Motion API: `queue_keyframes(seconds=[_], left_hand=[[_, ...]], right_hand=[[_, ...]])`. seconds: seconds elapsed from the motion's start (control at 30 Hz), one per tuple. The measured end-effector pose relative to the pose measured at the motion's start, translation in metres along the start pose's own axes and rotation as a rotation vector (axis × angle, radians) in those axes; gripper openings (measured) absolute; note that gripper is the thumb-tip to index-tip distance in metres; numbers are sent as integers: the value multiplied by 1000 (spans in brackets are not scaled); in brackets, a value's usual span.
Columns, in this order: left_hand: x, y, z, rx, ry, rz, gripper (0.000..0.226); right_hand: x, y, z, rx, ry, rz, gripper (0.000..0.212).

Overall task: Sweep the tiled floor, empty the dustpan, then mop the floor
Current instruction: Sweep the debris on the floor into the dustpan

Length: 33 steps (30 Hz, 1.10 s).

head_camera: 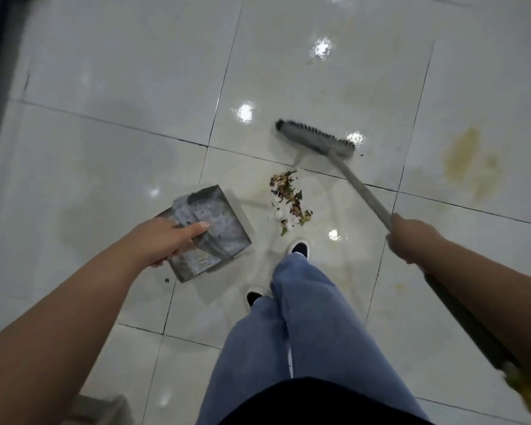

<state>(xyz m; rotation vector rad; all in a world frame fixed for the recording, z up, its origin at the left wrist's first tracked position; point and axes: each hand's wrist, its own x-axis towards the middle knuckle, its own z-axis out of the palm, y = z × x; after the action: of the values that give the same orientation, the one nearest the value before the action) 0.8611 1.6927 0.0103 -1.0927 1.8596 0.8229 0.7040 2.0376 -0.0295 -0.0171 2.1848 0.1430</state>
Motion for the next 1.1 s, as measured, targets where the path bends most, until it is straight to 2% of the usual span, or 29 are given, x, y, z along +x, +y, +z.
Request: queue_keyframes(seconds=[0.1,0.23,0.33,0.4,0.47,0.57,0.67,0.73,0.87,0.97,1.1], left_hand=[[15,22,-17,6,17,11,61],[27,50,-37,71,53,50,62],[35,69,-48,146,55,69,63],[41,78,-60,160,26,93,64],[49,88,-73,161,-17,143,63],[62,100,-87,186,-69,231,59],[78,110,-103,269,-120,297,61],[89,118,-118,343,-122,334,63],[109,126,-135,478,-96,364,65],[122,124,-131,569,-87,397,63],[135,127,-127,699,-75,432,62]], right_hand=[[19,-17,7,154,-143,36,35],[3,-18,22,193,-211,-12,52],[-16,-7,26,284,-269,19,42],[-30,-2,27,388,-256,77,26],[-50,-4,30,487,-213,132,20],[-88,-23,36,686,-158,206,22],[-104,-55,37,936,-146,338,8],[-99,-76,34,1093,-168,452,10],[-73,-113,41,1247,-206,586,37],[-61,-142,55,1413,-261,642,36],[-71,-164,69,1750,-344,639,31]])
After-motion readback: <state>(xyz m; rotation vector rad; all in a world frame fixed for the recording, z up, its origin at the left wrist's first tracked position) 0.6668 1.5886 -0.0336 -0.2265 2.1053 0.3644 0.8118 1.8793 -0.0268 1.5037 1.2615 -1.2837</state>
